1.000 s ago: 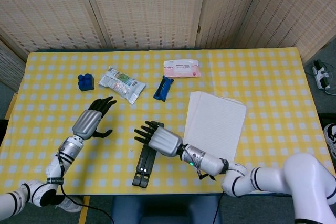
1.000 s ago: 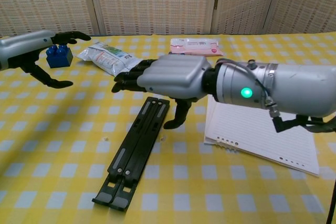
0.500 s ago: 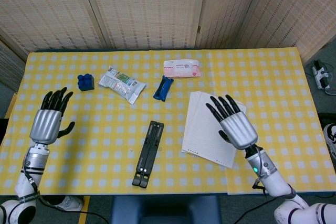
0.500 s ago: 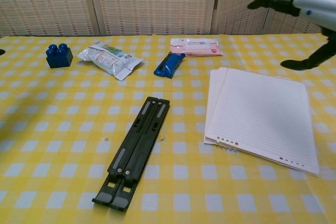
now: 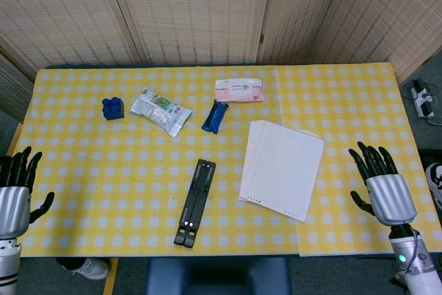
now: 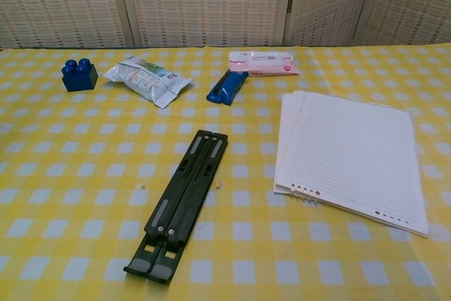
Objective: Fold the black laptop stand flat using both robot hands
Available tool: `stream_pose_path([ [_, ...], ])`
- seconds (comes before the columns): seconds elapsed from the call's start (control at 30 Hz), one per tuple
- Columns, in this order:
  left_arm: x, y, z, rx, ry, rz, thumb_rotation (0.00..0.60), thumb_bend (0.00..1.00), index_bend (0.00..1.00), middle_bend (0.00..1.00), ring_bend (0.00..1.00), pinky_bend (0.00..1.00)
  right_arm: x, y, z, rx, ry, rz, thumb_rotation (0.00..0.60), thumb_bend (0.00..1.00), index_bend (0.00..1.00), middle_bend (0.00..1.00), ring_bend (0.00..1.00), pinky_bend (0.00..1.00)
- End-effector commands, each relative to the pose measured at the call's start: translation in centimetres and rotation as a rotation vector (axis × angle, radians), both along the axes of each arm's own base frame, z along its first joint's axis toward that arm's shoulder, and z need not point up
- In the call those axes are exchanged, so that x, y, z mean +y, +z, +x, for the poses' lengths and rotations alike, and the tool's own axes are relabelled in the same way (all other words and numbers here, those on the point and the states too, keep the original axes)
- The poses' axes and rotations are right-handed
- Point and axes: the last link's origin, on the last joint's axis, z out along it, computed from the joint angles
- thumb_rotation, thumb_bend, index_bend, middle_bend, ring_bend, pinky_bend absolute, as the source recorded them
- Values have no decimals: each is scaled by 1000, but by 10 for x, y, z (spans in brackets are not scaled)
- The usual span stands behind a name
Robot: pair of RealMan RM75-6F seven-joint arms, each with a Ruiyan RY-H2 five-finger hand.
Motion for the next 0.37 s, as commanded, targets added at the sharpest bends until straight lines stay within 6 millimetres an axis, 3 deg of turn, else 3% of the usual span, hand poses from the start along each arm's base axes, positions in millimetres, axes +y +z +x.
stream_pose_path([
  [0.03,-16,-9,-4,-16,9,-17,600,339,88,0,0,0,14,5,-14,-15,-17,-15,600,314,0,0,20,0],
  [0.17,-25,-19,-8,-11,35,-54,600,338,88,0,0,0,21,3,-22,-40,-21,-15,600,314,0,0,24,0],
  [0.37,-18,-25,-12,-15,61,-64,600,337,89,0,0,0,21,-3,-21,-21,4,4,600,314,0,0,25,0],
])
